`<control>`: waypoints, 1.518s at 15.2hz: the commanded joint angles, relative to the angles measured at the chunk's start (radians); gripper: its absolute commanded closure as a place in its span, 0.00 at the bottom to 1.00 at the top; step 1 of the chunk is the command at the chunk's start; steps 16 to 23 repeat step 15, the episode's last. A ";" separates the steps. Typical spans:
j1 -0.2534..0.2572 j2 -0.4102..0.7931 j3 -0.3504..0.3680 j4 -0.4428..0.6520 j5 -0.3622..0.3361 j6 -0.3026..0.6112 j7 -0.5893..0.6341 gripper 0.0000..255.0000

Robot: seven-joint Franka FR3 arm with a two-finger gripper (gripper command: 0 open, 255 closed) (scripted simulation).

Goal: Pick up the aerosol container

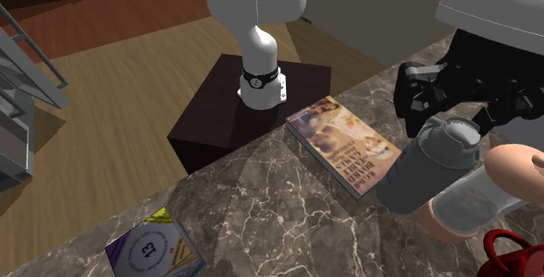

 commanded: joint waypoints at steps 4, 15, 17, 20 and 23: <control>-0.002 -0.010 -0.004 0.052 -0.001 -0.061 0.009 1.00; -0.005 -0.007 -0.009 0.177 -0.008 -0.182 0.030 1.00; -0.005 -0.007 -0.009 0.177 -0.008 -0.182 0.030 1.00; -0.005 -0.007 -0.009 0.177 -0.008 -0.182 0.030 1.00; -0.005 -0.007 -0.009 0.177 -0.008 -0.182 0.030 1.00</control>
